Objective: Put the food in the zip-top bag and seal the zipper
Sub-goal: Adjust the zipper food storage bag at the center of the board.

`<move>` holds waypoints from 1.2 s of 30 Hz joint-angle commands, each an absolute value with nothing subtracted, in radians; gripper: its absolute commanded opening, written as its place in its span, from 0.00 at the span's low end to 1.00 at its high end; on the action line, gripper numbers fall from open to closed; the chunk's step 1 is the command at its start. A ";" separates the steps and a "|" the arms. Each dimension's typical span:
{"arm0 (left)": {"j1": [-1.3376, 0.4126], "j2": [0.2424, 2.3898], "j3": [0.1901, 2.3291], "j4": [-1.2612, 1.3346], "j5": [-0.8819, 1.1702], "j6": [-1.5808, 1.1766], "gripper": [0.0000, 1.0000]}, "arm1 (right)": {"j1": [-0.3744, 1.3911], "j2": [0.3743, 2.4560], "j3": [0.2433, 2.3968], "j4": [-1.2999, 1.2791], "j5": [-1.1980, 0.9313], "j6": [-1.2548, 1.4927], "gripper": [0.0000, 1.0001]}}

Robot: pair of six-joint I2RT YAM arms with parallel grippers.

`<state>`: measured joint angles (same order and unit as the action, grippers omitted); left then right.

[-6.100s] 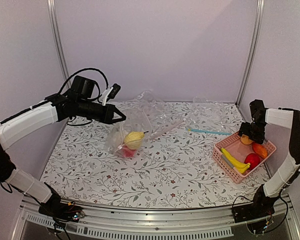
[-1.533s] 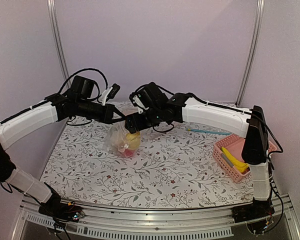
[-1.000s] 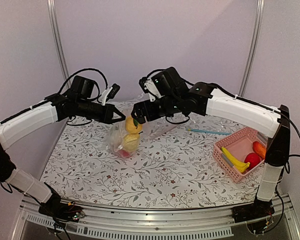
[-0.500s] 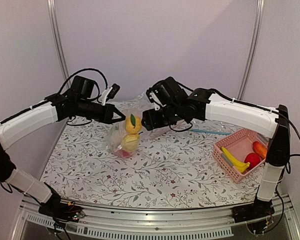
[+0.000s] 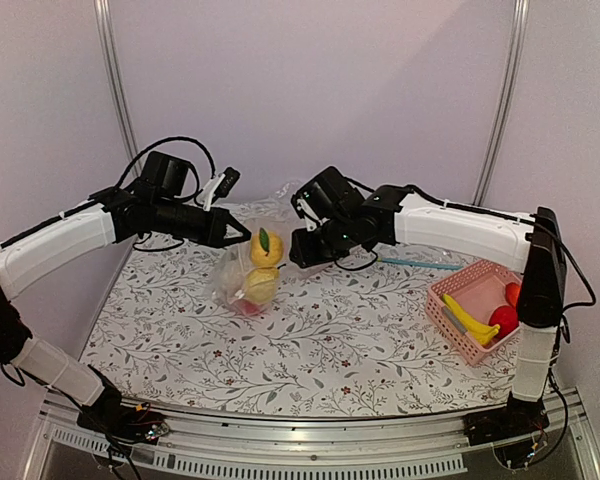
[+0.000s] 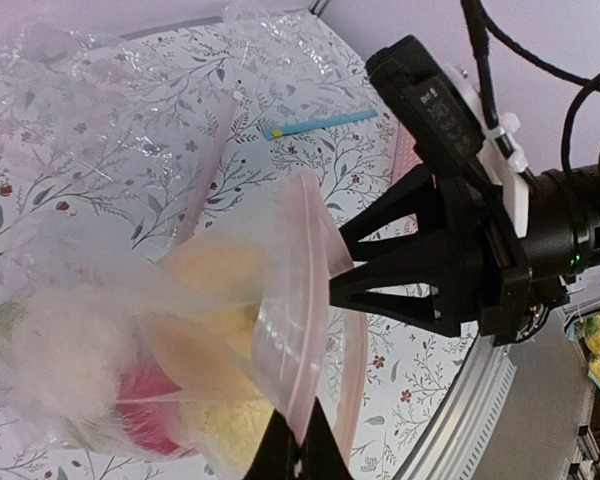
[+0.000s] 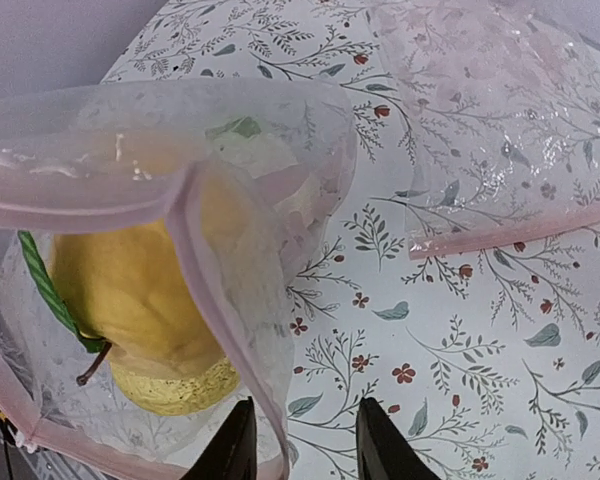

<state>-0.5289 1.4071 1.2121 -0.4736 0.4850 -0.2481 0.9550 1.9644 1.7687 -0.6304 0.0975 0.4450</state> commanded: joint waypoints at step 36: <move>-0.557 1.314 1.341 -0.637 0.380 -0.158 0.93 | 0.974 1.762 1.646 -0.407 0.012 0.602 0.00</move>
